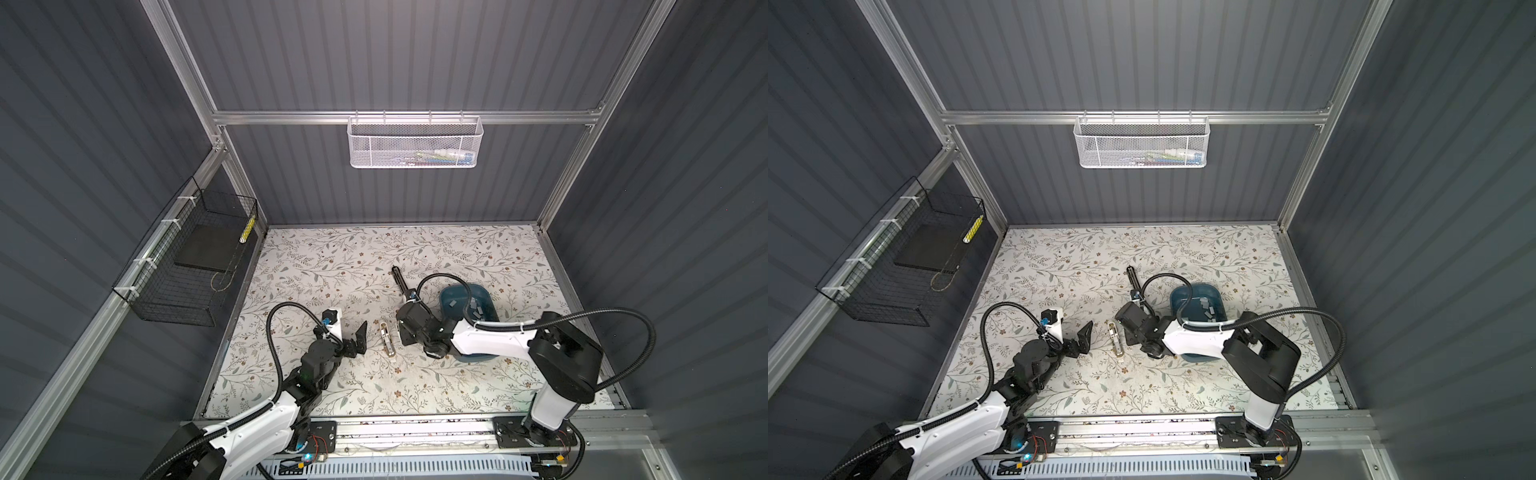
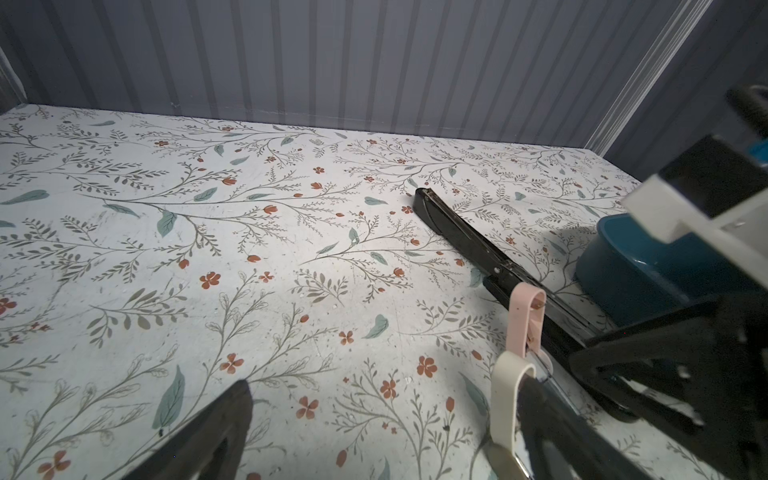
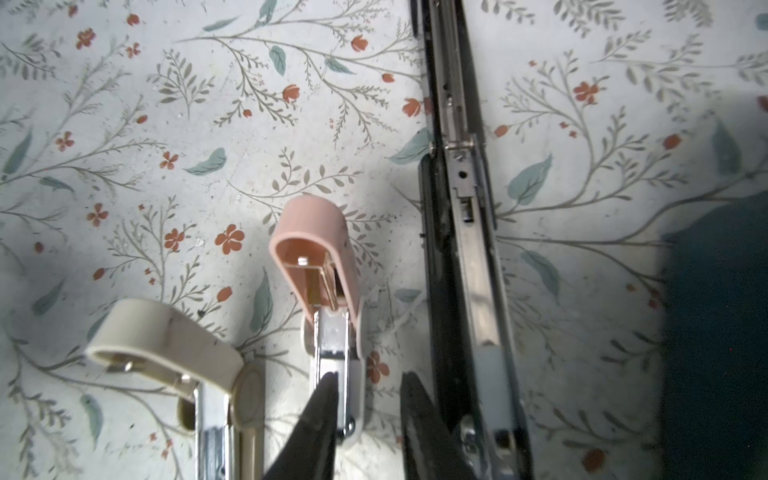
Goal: Load the staples into the stapler
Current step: 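Move the right gripper over to the teal tray and lower it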
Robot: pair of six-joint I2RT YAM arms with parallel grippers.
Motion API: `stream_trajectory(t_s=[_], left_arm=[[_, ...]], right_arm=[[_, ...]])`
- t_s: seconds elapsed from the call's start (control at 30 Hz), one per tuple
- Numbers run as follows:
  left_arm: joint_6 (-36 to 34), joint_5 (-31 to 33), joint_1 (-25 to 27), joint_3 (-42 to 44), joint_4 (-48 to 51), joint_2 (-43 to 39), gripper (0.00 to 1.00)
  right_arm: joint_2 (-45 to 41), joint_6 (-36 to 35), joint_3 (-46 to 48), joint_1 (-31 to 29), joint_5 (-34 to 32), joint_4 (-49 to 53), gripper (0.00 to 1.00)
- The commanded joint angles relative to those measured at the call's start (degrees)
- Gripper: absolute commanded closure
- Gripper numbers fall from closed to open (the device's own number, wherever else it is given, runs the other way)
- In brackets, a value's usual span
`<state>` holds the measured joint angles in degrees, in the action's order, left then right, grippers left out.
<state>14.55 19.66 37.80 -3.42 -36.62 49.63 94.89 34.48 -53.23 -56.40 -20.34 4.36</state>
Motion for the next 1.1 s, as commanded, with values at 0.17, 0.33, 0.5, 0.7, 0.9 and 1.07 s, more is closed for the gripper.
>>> stream_trajectory(t_s=[0.17, 0.33, 0.5, 0.7, 0.9, 1.07], left_arm=[[-2.7, 7.5, 0.1, -3.8, -7.1, 10.0, 0.0], [-5.9, 11.0, -0.1, -12.7, -2.6, 19.5, 0.0], [-5.7, 14.9, -2.2, -12.8, -4.3, 20.5, 0.0], [-5.2, 15.9, -3.3, -11.6, -10.6, 24.7, 0.0], [-5.4, 16.1, -3.4, -13.5, -9.0, 26.9, 0.0], [-5.1, 15.6, -3.3, -13.1, -8.6, 26.2, 0.0]], right_arm=[[-13.6, -1.0, 4.2, 1.4, -14.3, 5.2, 0.71], [-20.6, -2.3, 8.5, 8.4, -12.6, 5.6, 0.71], [-20.0, -2.4, 13.3, 19.8, -1.7, 1.1, 0.74], [-12.2, -3.2, 12.2, 25.7, 5.7, -2.3, 0.75], [-4.8, -3.1, 6.8, 29.0, 8.7, -2.6, 0.75], [-0.8, -2.6, 3.5, 29.1, 9.1, -2.6, 0.71]])
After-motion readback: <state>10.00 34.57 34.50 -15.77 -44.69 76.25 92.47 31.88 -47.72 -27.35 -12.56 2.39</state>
